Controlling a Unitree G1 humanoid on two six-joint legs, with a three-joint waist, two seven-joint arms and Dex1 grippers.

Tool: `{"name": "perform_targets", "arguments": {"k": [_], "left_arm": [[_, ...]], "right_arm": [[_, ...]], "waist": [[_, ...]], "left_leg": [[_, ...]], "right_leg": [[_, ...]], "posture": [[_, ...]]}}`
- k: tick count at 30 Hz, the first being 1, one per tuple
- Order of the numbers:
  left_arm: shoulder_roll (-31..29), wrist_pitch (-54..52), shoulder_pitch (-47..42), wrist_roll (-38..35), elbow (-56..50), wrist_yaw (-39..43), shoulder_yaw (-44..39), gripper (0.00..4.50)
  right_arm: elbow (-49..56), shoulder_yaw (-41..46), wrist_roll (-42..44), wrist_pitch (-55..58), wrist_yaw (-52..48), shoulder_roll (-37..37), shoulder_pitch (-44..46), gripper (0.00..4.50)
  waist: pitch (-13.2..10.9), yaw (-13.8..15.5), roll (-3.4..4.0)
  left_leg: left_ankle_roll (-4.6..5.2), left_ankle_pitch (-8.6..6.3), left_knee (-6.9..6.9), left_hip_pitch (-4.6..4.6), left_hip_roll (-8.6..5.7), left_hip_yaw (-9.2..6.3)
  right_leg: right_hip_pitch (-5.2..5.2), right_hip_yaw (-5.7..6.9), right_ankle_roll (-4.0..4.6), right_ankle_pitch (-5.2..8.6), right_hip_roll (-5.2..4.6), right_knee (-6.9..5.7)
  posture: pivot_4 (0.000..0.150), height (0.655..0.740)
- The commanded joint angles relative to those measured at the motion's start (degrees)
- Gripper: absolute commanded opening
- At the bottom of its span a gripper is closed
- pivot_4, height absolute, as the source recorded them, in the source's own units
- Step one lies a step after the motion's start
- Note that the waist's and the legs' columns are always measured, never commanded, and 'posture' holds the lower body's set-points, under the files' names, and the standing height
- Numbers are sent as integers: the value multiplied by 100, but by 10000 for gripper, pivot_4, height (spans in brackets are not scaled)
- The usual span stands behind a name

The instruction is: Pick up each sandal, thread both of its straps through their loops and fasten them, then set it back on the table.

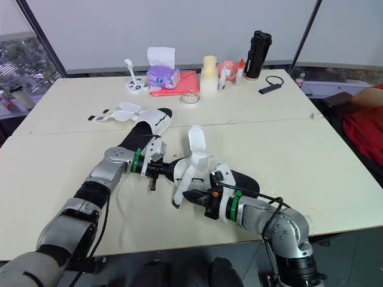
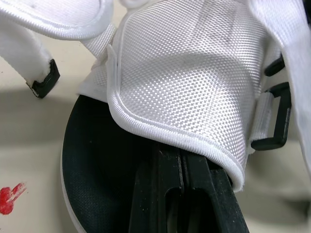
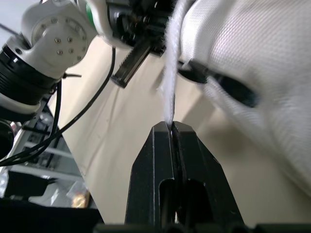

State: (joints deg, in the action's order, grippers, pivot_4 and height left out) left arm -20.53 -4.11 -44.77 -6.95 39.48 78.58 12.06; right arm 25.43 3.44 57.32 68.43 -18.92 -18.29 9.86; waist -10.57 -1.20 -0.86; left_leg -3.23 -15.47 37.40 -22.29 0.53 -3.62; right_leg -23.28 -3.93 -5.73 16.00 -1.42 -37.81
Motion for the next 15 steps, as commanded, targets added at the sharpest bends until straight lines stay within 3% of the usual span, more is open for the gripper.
{"name": "perform_targets", "arguments": {"k": [1, 7, 15], "left_arm": [[-63, -50, 160, 119, 67, 6, 90, 0], [-63, 35, 185, 180, 31, 69, 181, 0], [-96, -327, 500, 59, -755, 253, 302, 0]], "right_arm": [[519, 492, 587, -37, -560, -549, 23, 290], [347, 962, 1020, -258, -1197, -1355, 207, 290], [-130, 941, 786, -726, -1123, -1305, 568, 290]], "waist": [[0, 3, 0], [-1, 4, -1], [-1, 13, -1]], "left_leg": [[0, 0, 0, -1, 0, 0], [0, 0, -5, 2, 1, 1], [0, 0, -8, -2, 1, 3]], "right_leg": [[0, 0, 0, 0, 0, 0], [4, 0, -1, 0, 1, 7], [3, -1, 0, 0, -1, 16]], "posture": [[1500, 7400], [1500, 7400], [1500, 7400]]}}
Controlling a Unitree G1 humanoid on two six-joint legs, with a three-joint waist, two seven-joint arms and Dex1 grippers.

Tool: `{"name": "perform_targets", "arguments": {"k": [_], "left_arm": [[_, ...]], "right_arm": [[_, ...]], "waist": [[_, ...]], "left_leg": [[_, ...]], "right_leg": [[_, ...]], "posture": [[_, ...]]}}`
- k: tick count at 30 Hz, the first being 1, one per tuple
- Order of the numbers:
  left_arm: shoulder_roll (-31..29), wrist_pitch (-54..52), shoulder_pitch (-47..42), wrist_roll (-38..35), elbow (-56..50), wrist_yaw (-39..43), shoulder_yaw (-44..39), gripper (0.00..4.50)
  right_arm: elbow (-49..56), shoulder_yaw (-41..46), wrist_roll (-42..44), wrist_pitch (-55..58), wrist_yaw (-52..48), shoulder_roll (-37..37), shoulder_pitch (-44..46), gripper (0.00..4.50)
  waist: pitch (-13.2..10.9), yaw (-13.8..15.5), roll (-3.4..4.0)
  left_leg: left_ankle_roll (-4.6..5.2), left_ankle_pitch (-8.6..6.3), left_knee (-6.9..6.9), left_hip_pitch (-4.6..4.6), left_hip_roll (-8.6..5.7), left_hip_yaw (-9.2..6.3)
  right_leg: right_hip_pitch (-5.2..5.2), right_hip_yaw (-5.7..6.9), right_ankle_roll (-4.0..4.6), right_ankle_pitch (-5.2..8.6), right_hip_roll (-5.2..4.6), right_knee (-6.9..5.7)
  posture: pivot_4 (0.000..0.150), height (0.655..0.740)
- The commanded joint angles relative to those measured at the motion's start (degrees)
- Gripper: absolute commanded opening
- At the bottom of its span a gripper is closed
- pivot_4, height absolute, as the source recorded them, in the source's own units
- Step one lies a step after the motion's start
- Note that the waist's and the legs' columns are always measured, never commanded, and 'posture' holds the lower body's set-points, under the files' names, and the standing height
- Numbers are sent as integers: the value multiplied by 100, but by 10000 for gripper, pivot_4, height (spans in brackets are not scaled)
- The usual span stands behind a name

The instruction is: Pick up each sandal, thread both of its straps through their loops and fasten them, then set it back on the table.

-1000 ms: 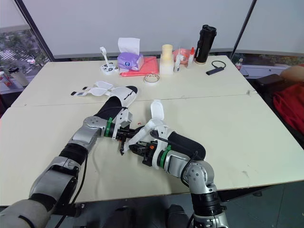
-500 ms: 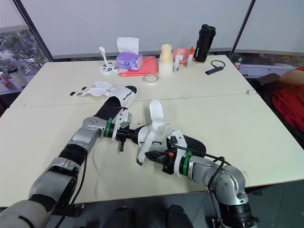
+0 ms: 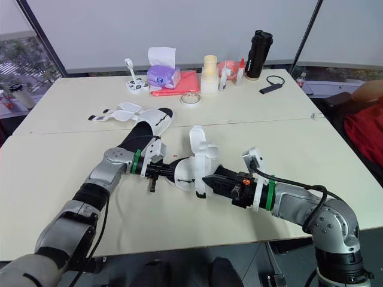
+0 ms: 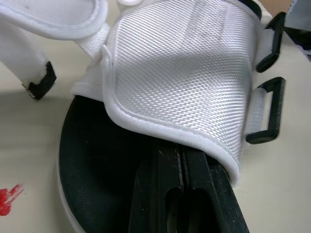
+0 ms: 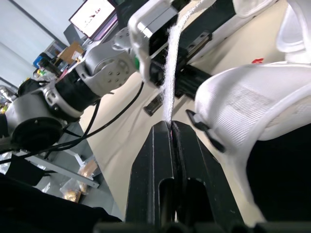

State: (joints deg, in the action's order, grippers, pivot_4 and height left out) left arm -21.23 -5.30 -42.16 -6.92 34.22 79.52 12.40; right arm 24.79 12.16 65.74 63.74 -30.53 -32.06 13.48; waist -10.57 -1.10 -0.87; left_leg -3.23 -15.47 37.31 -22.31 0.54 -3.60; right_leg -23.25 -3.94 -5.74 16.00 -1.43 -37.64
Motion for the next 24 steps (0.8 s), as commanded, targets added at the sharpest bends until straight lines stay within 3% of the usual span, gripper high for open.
{"name": "perform_targets", "arguments": {"k": [1, 22, 24], "left_arm": [[-32, -260, 278, 51, -314, 163, 276, 0], [-34, -495, 594, 64, -682, -100, 231, 0], [-21, -491, 587, 57, -671, -127, 233, 0]], "right_arm": [[-117, 34, -100, -306, 50, 87, 250, 290], [-1328, -870, -1713, -991, -927, -207, 534, 290], [-1377, -876, -1786, -1037, -962, -174, 590, 8704]], "waist": [[0, 5, 0], [1, 16, 1], [1, 17, 1]], "left_leg": [[0, 0, -1, 0, 0, 0], [1, 0, -5, -1, 0, 0], [1, 0, -5, 0, 0, 0]], "right_leg": [[0, 0, 0, 0, 0, 0], [0, 1, 0, 0, -1, 10], [1, 1, 0, 0, -1, 10]], "posture": [[1500, 7400], [1500, 7400], [1500, 7400]]}}
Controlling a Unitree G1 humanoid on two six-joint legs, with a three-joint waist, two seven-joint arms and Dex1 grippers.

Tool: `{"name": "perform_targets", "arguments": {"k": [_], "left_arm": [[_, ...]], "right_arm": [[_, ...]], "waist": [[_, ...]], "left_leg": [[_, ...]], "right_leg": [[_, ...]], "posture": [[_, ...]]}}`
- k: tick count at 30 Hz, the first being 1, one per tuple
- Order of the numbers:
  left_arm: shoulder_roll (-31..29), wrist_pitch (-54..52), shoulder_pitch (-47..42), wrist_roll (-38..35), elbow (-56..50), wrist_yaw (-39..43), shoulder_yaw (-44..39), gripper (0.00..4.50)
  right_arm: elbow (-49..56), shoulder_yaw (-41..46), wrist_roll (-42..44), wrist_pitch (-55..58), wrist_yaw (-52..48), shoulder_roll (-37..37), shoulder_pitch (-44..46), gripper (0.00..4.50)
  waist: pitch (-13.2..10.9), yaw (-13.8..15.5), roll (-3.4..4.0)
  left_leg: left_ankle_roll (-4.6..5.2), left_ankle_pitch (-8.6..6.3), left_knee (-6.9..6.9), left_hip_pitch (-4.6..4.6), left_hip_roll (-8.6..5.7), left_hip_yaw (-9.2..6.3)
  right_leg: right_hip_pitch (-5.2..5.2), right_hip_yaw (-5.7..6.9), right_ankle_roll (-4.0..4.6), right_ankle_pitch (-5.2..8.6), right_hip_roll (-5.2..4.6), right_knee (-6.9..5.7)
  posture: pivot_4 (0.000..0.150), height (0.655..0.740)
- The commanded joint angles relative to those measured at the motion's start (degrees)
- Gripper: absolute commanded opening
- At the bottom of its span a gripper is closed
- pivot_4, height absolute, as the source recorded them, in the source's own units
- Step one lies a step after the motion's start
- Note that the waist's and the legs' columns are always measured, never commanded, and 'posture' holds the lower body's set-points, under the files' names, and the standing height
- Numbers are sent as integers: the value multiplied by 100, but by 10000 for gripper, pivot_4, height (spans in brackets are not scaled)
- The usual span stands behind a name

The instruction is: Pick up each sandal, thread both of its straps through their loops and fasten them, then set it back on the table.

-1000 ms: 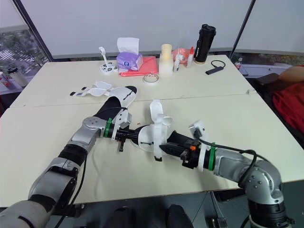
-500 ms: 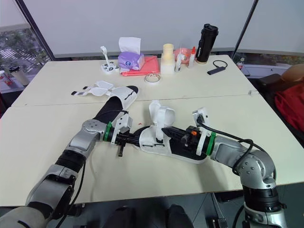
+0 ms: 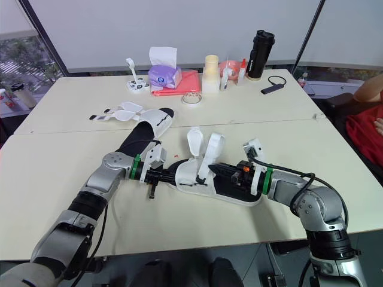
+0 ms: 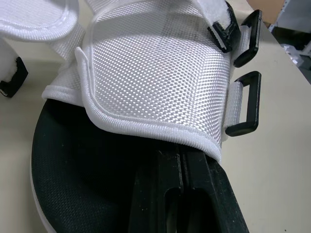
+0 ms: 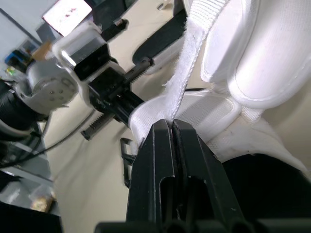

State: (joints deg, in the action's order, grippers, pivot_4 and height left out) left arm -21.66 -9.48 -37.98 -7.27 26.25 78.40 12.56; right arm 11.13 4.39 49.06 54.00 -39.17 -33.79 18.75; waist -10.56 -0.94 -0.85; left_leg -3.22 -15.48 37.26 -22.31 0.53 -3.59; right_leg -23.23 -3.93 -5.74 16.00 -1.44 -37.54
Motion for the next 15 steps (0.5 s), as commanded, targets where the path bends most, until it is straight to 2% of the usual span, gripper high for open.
{"name": "perform_targets", "arguments": {"k": [1, 4, 6, 15], "left_arm": [[19, -78, 166, 87, 123, -17, 216, 0], [12, -86, 164, 73, 124, -31, 212, 0], [10, -82, 165, 72, 133, -43, 212, 0], [6, -74, 155, 57, 164, -74, 216, 0]], "right_arm": [[2, -57, -111, -78, -89, 43, 83, 12778], [29, 148, 35, -71, -51, 180, 133, 29121], [112, 311, 252, 6, -41, 261, 139, 37969], [467, 457, 686, 231, 202, 433, 115, 37969]], "waist": [[0, 1, 0], [0, 1, 0], [0, 2, 0], [0, 8, 0]], "left_leg": [[0, 0, 0, 0, 0, 0], [0, 0, 1, 0, 0, 0], [0, 0, 3, 0, 0, 0], [0, 0, 4, 0, 0, -1]], "right_leg": [[0, 0, 0, 0, 0, 0], [1, 0, 0, 0, 0, 0], [2, 0, 0, -1, 0, 0], [2, 0, 0, -1, -1, 0]], "posture": [[1500, 7400], [1500, 7400], [1500, 7400], [1500, 7400]]}}
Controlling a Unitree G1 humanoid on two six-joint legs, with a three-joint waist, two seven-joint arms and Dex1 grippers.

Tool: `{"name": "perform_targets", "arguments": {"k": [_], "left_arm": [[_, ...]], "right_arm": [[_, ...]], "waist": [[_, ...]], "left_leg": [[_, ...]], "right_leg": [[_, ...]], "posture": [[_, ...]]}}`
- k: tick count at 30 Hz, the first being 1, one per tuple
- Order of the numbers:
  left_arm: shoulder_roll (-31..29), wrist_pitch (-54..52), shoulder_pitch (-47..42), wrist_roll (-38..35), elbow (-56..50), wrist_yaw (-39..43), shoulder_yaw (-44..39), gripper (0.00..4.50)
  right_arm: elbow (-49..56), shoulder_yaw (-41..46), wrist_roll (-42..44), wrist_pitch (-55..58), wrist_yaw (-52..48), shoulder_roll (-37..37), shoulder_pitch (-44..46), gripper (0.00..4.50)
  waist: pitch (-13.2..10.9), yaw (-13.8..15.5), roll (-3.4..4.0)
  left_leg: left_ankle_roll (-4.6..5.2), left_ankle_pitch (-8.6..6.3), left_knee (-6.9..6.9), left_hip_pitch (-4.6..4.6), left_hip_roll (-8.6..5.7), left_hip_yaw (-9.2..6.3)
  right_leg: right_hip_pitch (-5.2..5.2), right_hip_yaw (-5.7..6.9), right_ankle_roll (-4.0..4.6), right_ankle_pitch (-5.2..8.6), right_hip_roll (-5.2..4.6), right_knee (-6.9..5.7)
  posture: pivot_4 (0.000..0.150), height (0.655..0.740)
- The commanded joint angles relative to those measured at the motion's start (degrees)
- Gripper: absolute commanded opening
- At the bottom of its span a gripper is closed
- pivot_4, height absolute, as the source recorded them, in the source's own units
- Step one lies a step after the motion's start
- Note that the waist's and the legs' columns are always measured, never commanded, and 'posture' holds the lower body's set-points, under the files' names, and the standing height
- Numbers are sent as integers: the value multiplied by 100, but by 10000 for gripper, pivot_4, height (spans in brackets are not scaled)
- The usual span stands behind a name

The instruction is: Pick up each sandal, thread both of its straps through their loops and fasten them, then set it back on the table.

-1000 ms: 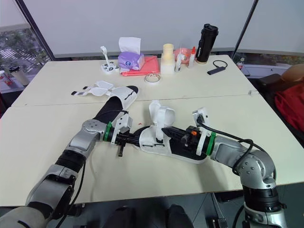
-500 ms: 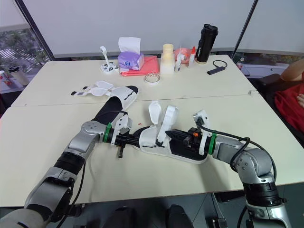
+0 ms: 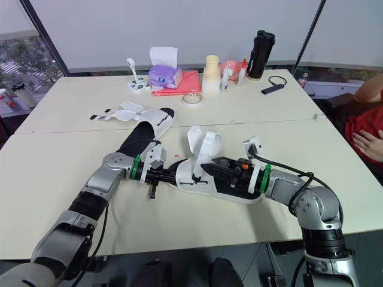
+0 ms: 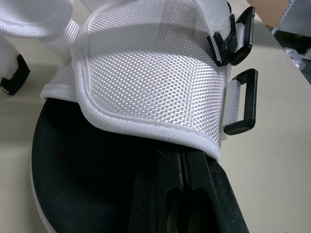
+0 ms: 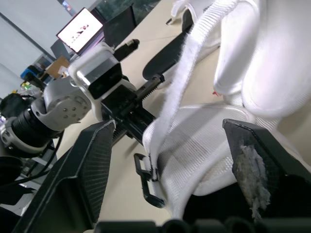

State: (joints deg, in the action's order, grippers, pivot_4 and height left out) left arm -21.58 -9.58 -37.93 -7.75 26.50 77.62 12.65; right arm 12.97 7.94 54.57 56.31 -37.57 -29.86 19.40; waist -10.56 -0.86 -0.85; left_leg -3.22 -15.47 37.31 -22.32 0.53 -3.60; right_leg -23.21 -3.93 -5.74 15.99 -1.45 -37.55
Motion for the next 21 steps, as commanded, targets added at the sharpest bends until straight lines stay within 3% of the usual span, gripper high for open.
{"name": "perform_targets", "arguments": {"k": [1, 9, 12, 18, 21], "left_arm": [[10, -47, 130, 111, 176, -4, 207, 0], [50, -3, 74, 113, 284, -29, 212, 0], [45, -15, 107, 101, 236, -23, 216, 0], [20, -34, 153, 92, 165, -26, 214, 0], [35, -42, 151, 83, 161, -55, 203, 0]], "right_arm": [[328, 16, 114, 17, 57, 58, 59, 37969], [273, -503, -203, 10, 224, 299, 161, 37969], [87, -603, -416, -90, 306, 406, 180, 30650], [24, -477, -461, -120, 323, 469, 257, 166], [-44, -343, -372, -90, 314, 473, 364, 166]], "waist": [[0, 0, 0], [1, 9, 1], [1, 11, 1], [1, 9, 1], [1, 9, 1]], "left_leg": [[0, 0, 0, 0, 0, 0], [0, 0, 1, 0, -1, 0], [0, 0, 3, 0, -1, 0], [0, 0, 2, 0, -1, -1], [0, 0, 2, 0, -1, 0]], "right_leg": [[0, 0, 0, 0, 0, 0], [0, 0, 0, 0, -1, 0], [2, 0, 0, 0, -1, 0], [2, 0, 0, 0, -1, 0], [2, 1, 0, 0, -1, 0]], "posture": [[1500, 7400], [1500, 7400], [1500, 7400], [1500, 7400], [1500, 7400]]}}
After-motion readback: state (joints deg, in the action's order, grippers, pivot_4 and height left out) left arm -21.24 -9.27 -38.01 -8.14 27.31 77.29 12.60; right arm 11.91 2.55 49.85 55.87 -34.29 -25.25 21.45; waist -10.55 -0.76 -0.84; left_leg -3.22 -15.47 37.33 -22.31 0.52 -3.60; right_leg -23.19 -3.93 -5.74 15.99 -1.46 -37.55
